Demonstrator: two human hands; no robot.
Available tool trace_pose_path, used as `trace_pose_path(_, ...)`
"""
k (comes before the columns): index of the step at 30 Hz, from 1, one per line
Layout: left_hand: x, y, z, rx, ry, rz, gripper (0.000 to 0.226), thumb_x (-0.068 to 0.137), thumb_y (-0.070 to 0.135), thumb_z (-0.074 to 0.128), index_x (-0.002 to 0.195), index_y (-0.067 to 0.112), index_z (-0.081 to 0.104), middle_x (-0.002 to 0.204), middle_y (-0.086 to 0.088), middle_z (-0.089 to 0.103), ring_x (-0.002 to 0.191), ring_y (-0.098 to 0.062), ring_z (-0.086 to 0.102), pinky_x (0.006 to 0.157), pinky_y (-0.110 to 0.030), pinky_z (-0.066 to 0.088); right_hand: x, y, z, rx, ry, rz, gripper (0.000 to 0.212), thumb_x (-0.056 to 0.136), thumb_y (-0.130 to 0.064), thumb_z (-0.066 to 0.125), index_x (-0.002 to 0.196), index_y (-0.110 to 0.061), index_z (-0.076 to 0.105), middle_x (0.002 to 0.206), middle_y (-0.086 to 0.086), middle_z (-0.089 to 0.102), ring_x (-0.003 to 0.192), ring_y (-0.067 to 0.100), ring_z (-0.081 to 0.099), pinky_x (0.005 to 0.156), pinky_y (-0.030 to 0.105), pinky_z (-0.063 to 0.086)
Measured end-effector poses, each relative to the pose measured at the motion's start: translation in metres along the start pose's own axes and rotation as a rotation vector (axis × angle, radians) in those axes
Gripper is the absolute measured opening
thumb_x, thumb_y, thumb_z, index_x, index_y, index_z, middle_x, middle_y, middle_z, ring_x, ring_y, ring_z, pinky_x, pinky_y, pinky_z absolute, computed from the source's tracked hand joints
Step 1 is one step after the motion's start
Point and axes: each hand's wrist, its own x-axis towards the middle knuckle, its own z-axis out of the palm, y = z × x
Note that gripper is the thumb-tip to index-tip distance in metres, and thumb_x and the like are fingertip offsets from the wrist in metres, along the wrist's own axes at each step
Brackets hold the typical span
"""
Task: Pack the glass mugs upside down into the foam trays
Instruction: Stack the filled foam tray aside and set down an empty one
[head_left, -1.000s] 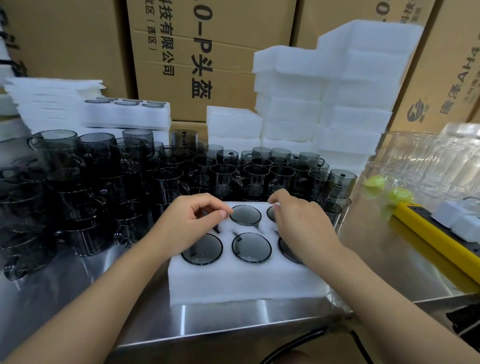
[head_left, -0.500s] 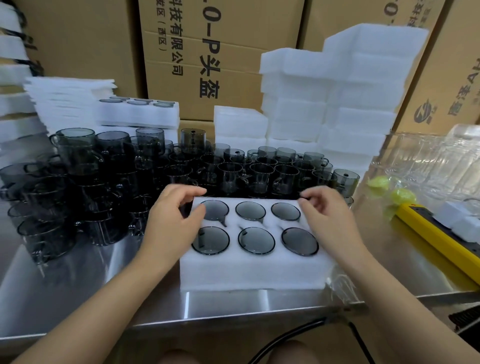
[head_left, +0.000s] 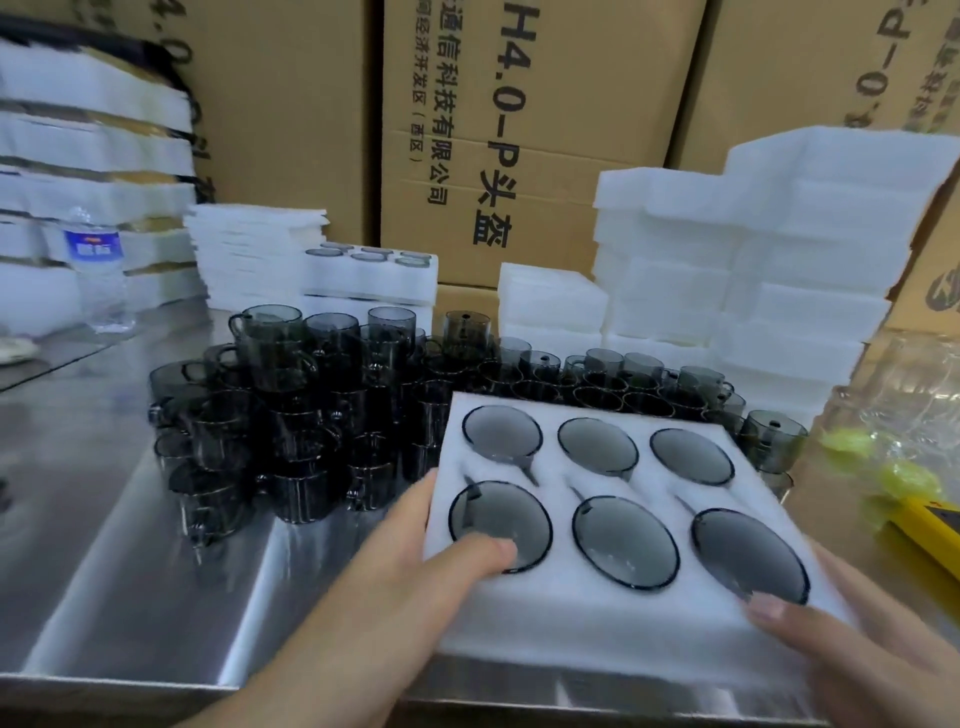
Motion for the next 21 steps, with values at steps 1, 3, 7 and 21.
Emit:
trace_pose_path(1,0.0,0.015,-0.005,-0.034,-0.011,0.035,0.045,0.057,0.033,0.068,0.1,0.045,0.068,0.102,0.011,0.073,0.097,-0.011,0.069,0.091,-0.041,0.049,0.007,-0.011,-0.002,0.035,-0.037,-0.046,0.096,0.033,-0.061,0.087,0.123,-0.042,0.059,0.123,-0.007,0.065,0.111,0.017,0.063,0.09,0.05,0.051)
trace_pose_path(3,0.009,0.053,-0.018,-0.03,0.016,0.137,0.038,0.058,0.028,0.068,0.095,0.038,0.073,0.096,0.006,0.075,0.089,-0.013,0.071,0.082,-0.04,0.052,0.028,-0.04,0.0,0.204,-0.093,-0.121,0.08,0.04,-0.048,0.087,0.116,-0.03,0.067,0.115,0.004,0.07,0.1,0.024,0.069,0.072,0.048,0.057)
trace_pose_path(7,0.062,0.124,-0.061,0.126,0.155,0.263,0.015,0.076,0.033,0.063,0.073,0.036,0.077,0.08,0.011,0.075,0.072,-0.003,0.069,0.075,-0.031,0.054,0.1,-0.114,0.033,0.343,-0.152,-0.253,0.054,0.064,-0.029,0.072,0.117,-0.018,0.068,0.119,0.007,0.067,0.109,0.027,0.064,0.089,0.038,0.052)
trace_pose_path(21,0.306,0.163,-0.231,0.167,0.523,0.071,0.02,0.093,-0.003,0.047,0.076,0.008,0.051,0.079,-0.006,0.056,0.065,-0.013,0.057,0.052,-0.022,0.053,0.39,-0.183,0.167,0.381,0.098,-0.007,0.006,0.086,-0.015,0.054,0.083,-0.02,0.053,0.085,0.004,0.061,0.073,0.018,0.061,0.057,0.025,0.052)
